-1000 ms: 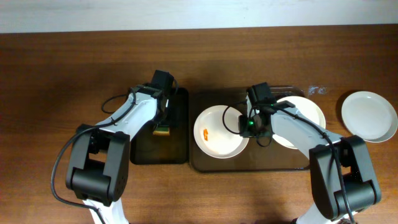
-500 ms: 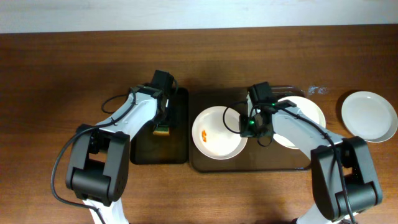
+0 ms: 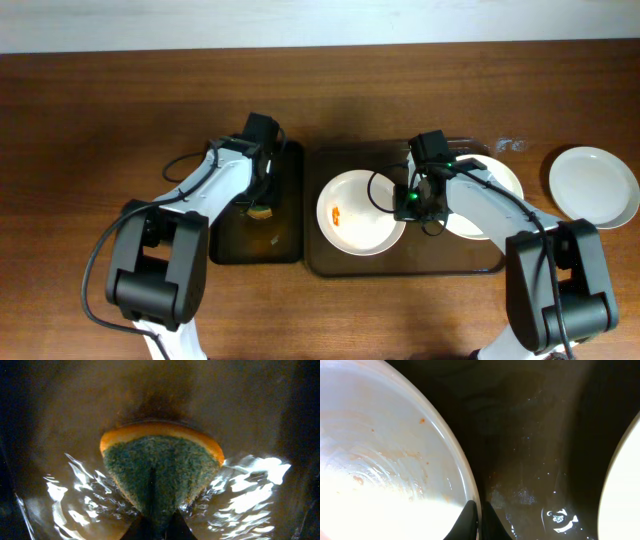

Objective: Clean dirty plates on tray and stack at the side
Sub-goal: 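Dip the sponge into the small black tray with the left gripper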

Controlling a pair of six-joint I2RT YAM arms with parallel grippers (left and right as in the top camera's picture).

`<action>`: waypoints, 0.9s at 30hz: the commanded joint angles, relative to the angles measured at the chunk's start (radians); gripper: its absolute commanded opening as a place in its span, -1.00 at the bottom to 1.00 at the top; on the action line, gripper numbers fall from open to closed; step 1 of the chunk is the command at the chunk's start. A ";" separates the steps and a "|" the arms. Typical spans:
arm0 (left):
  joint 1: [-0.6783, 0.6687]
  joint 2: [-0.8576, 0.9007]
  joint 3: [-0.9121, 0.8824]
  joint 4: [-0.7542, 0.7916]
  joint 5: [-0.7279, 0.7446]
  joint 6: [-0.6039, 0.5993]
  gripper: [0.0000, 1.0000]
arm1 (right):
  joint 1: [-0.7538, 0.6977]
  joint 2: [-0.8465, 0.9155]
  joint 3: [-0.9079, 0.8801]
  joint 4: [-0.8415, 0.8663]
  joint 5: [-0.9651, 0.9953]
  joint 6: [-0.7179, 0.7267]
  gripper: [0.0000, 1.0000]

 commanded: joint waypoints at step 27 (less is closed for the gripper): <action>0.021 0.050 0.126 -0.198 -0.008 0.008 0.57 | -0.006 -0.006 0.003 -0.008 0.029 -0.003 -0.91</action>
